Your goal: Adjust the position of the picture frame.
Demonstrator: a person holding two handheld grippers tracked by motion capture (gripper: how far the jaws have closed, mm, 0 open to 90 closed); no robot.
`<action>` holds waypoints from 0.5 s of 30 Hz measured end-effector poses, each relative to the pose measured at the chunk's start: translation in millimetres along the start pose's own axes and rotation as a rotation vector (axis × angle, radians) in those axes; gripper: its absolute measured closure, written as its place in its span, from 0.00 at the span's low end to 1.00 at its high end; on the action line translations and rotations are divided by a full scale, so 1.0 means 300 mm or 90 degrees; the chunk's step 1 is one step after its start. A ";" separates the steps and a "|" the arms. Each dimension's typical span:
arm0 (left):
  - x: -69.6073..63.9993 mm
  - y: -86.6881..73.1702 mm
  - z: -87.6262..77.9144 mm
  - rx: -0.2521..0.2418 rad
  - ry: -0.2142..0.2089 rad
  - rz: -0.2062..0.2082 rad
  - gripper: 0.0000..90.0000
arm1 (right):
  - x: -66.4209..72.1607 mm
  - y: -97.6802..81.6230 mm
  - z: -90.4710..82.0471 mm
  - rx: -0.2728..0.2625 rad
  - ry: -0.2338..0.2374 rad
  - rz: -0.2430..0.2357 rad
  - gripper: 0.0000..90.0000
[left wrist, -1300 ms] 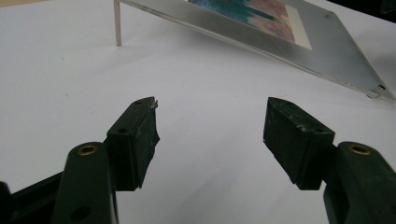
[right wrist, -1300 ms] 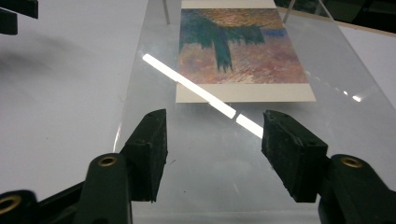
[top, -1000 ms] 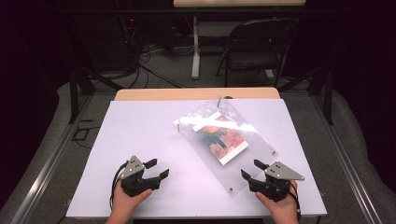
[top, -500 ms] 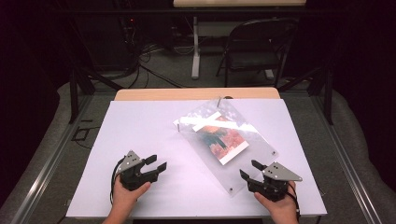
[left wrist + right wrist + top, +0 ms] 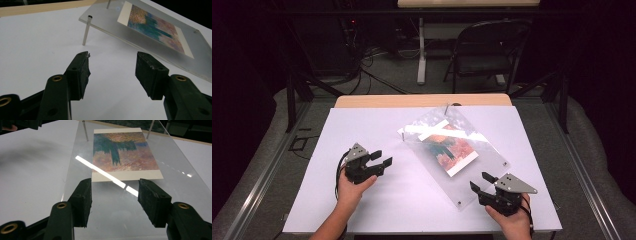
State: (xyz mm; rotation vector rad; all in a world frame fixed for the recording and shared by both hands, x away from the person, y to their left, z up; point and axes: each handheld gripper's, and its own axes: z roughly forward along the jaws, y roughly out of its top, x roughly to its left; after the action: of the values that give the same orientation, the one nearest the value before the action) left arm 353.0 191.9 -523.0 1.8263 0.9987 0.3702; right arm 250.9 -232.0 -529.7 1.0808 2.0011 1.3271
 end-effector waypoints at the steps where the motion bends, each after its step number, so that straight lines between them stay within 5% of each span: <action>1: 0.006 0.008 0.010 0.000 0.002 0.001 0.50 | -0.002 -0.001 0.000 0.001 0.001 0.004 0.49; 15: 0.057 0.057 0.159 0.020 0.040 0.006 0.55 | -0.014 -0.003 -0.004 0.003 0.006 0.027 0.51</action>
State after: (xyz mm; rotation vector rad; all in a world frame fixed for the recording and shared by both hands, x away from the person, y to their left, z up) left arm 401.7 172.7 -533.7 1.8579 1.0436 0.4219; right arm 252.1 -236.3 -530.3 1.1267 1.9983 1.3521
